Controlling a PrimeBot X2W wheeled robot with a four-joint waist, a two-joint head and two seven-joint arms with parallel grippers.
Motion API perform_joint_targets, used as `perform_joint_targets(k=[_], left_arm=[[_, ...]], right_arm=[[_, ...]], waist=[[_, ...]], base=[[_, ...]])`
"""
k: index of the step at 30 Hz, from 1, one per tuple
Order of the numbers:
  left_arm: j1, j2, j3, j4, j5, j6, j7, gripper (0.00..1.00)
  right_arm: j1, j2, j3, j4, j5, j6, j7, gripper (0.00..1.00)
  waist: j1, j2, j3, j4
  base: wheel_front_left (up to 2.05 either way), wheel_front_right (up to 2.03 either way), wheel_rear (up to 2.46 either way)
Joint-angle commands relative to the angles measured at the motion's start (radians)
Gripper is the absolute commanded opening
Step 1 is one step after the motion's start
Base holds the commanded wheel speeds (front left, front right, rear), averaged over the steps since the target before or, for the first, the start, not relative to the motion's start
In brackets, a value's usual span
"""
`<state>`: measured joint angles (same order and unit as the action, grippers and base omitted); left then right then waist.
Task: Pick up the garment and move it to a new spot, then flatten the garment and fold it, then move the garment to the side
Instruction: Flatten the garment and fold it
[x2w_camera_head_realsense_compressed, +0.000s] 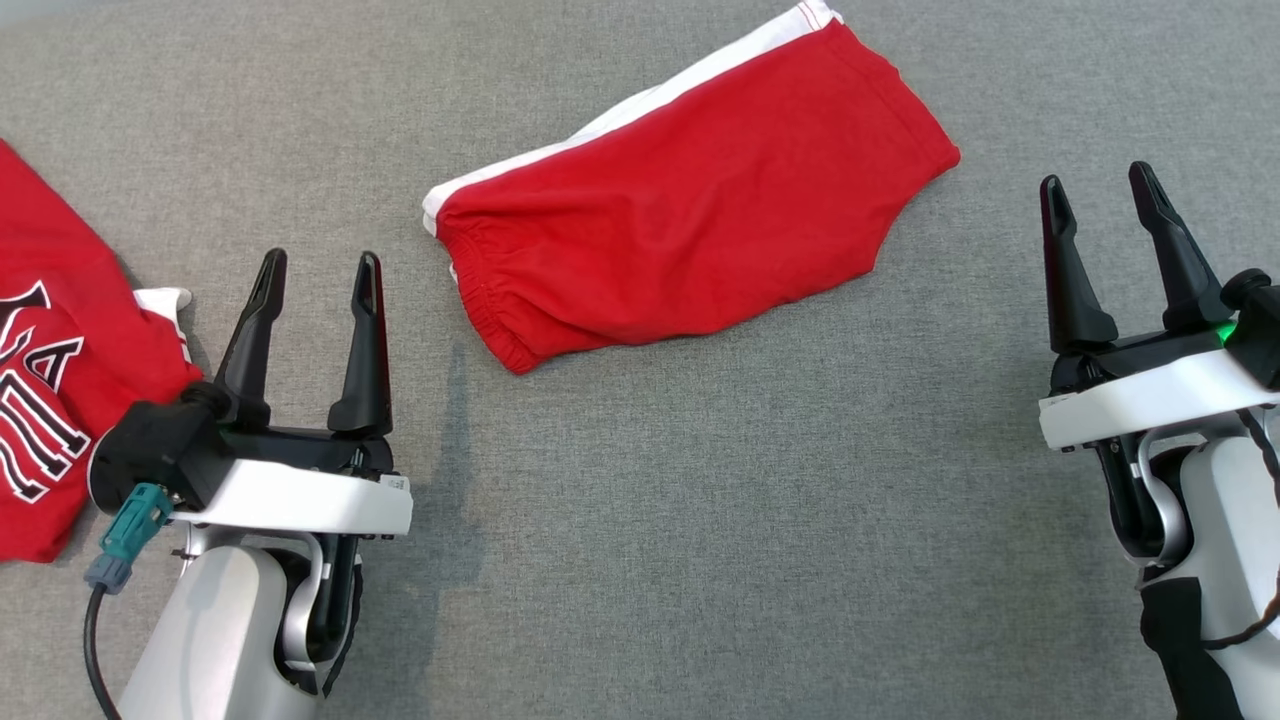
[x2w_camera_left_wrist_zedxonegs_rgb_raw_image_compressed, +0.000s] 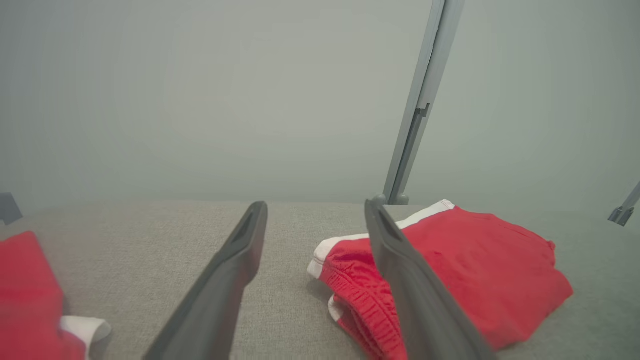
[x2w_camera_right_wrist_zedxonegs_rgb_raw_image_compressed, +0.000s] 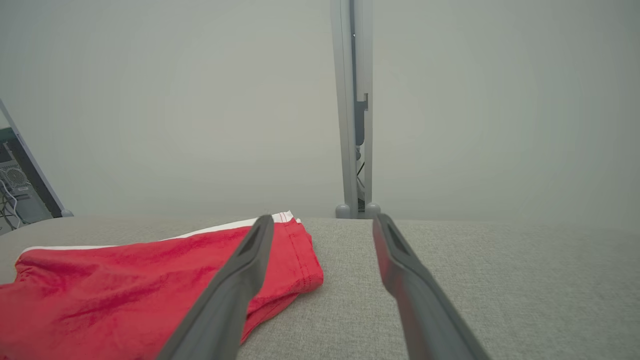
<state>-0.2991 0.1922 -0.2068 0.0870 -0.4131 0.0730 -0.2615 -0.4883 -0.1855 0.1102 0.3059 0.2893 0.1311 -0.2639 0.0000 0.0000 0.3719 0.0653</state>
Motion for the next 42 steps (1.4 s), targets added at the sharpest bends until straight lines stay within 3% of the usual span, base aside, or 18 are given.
perform_joint_targets(k=[1, 12, 17, 25, 36, 37, 39, 40, 42], left_arm=[[0.005, 0.002, 0.006, 0.007, 0.006, -0.005, -0.004, 1.00], [-0.028, -0.007, 0.000, 0.029, 0.013, -0.026, -0.004, 1.00], [-0.055, -0.014, -0.009, 0.032, 0.018, -0.037, -0.004, 1.00], [-0.095, -0.061, -0.021, 0.042, 0.019, -0.065, -0.004, 1.00], [-0.114, -0.087, -0.011, 0.052, 0.042, -0.088, -0.004, 1.00], [-0.112, -0.087, -0.009, 0.052, 0.044, -0.089, -0.004, 1.00], [-0.107, -0.088, -0.004, 0.056, 0.048, -0.091, -0.004, 1.00], [-0.106, -0.087, -0.002, 0.057, 0.052, -0.091, -0.004, 1.00], [-0.103, -0.087, 0.003, 0.061, 0.055, -0.092, -0.004, 1.00]], right_arm=[[0.010, 0.003, -0.005, -0.006, -0.011, -0.001, 0.003, 1.00], [-0.016, 0.006, -0.027, -0.014, -0.017, -0.001, 0.023, 1.00], [-0.083, -0.033, -0.045, 0.029, -0.038, -0.001, 0.058, 1.00], [-0.258, -0.071, 0.003, 0.289, -0.046, -0.001, 0.118, 1.00], [-0.364, -0.032, 0.064, 0.603, -0.002, -0.001, 0.148, 1.00], [-0.369, -0.023, 0.074, 0.622, 0.007, -0.001, 0.152, 0.67], [-0.376, -0.011, 0.095, 0.649, 0.025, -0.001, 0.154, 0.13], [-0.377, -0.005, 0.107, 0.656, 0.037, -0.001, 0.150, 0.00], [-0.375, 0.000, 0.124, 0.659, 0.064, -0.001, 0.130, 0.00]], waist=[[0.0000, 0.0000, -0.002, 0.000], [0.0000, 0.0000, 0.006, 0.013], [0.0000, 0.0000, 0.022, 0.035], [0.0000, 0.0000, 0.069, 0.124], [0.0000, 0.0000, 0.094, 0.159], [0.0000, 0.0000, 0.094, 0.157], [0.0000, 0.0000, 0.093, 0.151], [0.0000, 0.0000, 0.092, 0.146], [0.0000, 0.0000, 0.088, 0.137]], base=[[0.00, 0.00, 0.00], [0.00, 0.00, 0.00], [0.00, 0.00, 0.00], [0.00, 0.00, 0.00], [0.00, 0.00, 0.00], [0.00, 0.00, 0.00], [0.00, 0.00, 0.00], [0.00, 0.00, 0.00], [0.00, 0.00, 0.00]])
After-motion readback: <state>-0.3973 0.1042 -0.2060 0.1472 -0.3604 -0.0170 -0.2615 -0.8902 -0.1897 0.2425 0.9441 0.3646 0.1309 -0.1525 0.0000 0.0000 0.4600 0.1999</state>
